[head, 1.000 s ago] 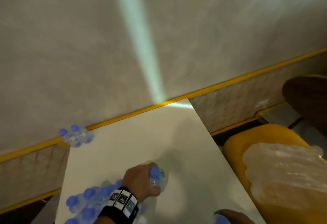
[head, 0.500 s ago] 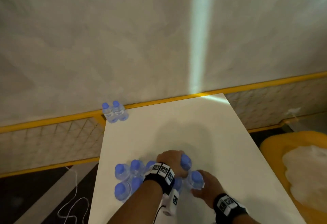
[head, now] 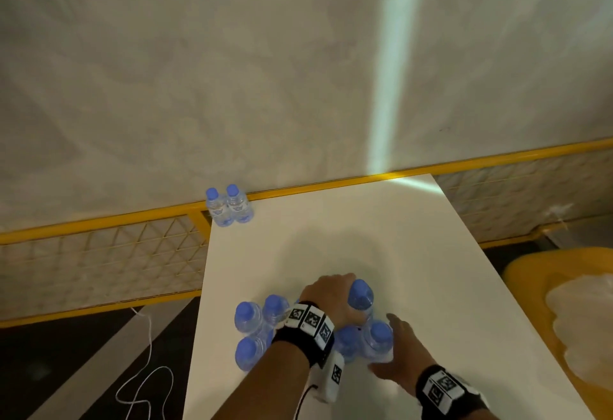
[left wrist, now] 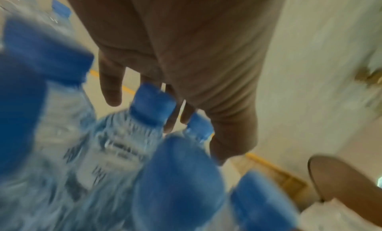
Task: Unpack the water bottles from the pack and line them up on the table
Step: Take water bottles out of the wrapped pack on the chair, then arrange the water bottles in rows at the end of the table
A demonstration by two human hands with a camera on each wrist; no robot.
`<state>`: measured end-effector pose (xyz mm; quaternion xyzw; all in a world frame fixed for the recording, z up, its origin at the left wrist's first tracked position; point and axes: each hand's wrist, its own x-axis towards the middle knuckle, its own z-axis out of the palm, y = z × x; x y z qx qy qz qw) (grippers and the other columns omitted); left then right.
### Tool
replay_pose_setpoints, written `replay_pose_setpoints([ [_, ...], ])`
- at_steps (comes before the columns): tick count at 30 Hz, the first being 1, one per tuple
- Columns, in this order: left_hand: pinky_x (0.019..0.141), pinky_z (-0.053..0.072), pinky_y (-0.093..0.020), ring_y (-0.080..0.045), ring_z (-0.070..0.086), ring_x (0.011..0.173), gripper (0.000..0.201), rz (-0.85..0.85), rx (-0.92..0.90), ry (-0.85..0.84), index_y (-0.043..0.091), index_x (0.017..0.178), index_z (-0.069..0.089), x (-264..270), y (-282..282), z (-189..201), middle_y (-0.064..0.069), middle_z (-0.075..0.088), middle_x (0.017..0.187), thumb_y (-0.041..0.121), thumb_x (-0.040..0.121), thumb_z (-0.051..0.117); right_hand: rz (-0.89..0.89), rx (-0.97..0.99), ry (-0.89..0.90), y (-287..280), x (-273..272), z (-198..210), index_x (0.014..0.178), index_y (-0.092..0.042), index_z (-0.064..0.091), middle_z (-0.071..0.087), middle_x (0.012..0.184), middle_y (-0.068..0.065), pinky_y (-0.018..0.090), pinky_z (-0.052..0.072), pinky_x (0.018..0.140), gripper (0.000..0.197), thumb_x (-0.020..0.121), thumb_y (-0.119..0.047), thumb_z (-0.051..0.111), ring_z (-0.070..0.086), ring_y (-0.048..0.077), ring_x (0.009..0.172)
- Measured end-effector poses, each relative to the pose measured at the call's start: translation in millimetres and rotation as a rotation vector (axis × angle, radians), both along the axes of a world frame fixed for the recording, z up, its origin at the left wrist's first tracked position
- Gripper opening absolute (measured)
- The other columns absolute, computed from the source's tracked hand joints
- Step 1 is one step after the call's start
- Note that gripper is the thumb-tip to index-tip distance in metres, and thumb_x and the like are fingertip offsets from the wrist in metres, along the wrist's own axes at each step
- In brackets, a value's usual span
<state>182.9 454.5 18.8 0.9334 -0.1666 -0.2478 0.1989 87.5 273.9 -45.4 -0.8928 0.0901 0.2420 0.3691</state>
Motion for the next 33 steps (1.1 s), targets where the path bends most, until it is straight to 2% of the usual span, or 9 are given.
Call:
replay_pose_setpoints([
  [1, 0.094, 0.053, -0.045, -0.028, 0.062, 0.11, 0.064, 0.027, -0.029, -0.039, 0.036, 0.126, 0.053, -4, 10, 5, 0.002, 0.066, 0.122, 0.064, 0.069, 0.062, -0.01, -0.015, -0.044, 1, -2, 4, 0.148, -0.009, 0.024, 0.037, 0.143, 0.007, 0.034, 0.041, 0.107, 0.128, 0.04, -0.058, 0.073, 0.047, 0.023, 0.129],
  [3, 0.103, 0.046, -0.043, -0.024, 0.049, 0.128, 0.078, 0.12, -0.07, -0.147, 0.033, 0.145, 0.043, -18, 37, 14, 0.004, 0.055, 0.141, 0.065, 0.076, 0.056, -0.04, -0.041, -0.221, 3, -4, 16, 0.145, -0.004, 0.032, 0.039, 0.139, 0.014, 0.04, 0.043, 0.104, 0.124, 0.039, -0.057, 0.071, 0.047, 0.029, 0.126],
  [5, 0.102, 0.045, -0.039, -0.016, 0.045, 0.128, 0.065, 0.242, -0.099, -0.278, 0.033, 0.142, 0.048, -39, 71, 17, 0.013, 0.053, 0.138, 0.058, 0.082, 0.055, -0.009, -0.047, -0.436, 8, -4, 34, 0.133, -0.016, 0.05, 0.049, 0.126, 0.009, 0.041, 0.048, 0.093, 0.099, 0.045, -0.054, 0.072, 0.054, 0.025, 0.113],
  [8, 0.09, 0.049, -0.032, -0.014, 0.049, 0.117, 0.042, 0.349, 0.0, -0.333, 0.037, 0.124, 0.055, -74, 119, 13, 0.019, 0.053, 0.122, 0.052, 0.084, 0.055, 0.255, 0.045, -0.617, 32, 4, 66, 0.12, -0.033, 0.052, 0.048, 0.123, -0.005, 0.028, 0.043, 0.092, 0.066, 0.059, -0.045, 0.075, 0.052, 0.012, 0.108],
  [11, 0.09, 0.05, -0.034, -0.015, 0.05, 0.114, 0.039, 0.432, 0.068, -0.259, 0.039, 0.124, 0.055, -99, 155, -2, 0.016, 0.051, 0.124, 0.052, 0.087, 0.057, 0.577, 0.074, -0.497, 83, 24, 102, 0.116, -0.036, 0.052, 0.045, 0.12, -0.015, 0.026, 0.04, 0.098, 0.044, 0.073, -0.04, 0.062, 0.048, 0.004, 0.11],
  [17, 0.09, 0.052, -0.036, -0.018, 0.055, 0.112, 0.043, 0.413, 0.081, -0.193, 0.044, 0.132, 0.048, -116, 173, -23, 0.01, 0.053, 0.125, 0.044, 0.09, 0.059, 0.942, -0.264, -0.24, 198, 73, 103, 0.133, -0.025, 0.047, 0.046, 0.126, 0.008, 0.043, 0.048, 0.093, 0.05, 0.086, -0.024, 0.06, 0.053, 0.033, 0.113],
  [24, 0.087, 0.056, -0.04, -0.021, 0.062, 0.104, 0.037, 0.436, 0.074, -0.177, 0.041, 0.128, 0.053, -109, 183, -26, 0.006, 0.061, 0.113, 0.04, 0.092, 0.059, 1.016, -0.569, -0.154, 267, 108, 85, 0.143, -0.026, 0.043, 0.039, 0.149, 0.008, 0.044, 0.035, 0.113, 0.057, 0.09, -0.017, 0.061, 0.041, 0.032, 0.134],
  [28, 0.086, 0.056, -0.038, -0.022, 0.064, 0.102, 0.032, 0.403, 0.055, -0.2, 0.035, 0.123, 0.056, -106, 187, -28, 0.006, 0.063, 0.114, 0.041, 0.091, 0.06, 1.03, -0.619, -0.21, 276, 112, 76, 0.115, -0.01, 0.063, 0.061, 0.123, 0.014, 0.038, 0.052, 0.094, 0.028, 0.087, -0.011, 0.063, 0.063, 0.033, 0.108],
  [33, 0.081, 0.051, -0.03, -0.017, 0.064, 0.097, 0.022, 0.404, -0.02, -0.201, 0.031, 0.111, 0.061, -94, 200, -30, 0.009, 0.064, 0.107, 0.036, 0.09, 0.064, 0.966, -0.557, -0.22, 270, 121, 70, 0.11, -0.009, 0.063, 0.062, 0.117, 0.014, 0.033, 0.052, 0.084, 0.024, 0.087, -0.012, 0.064, 0.065, 0.032, 0.102],
])
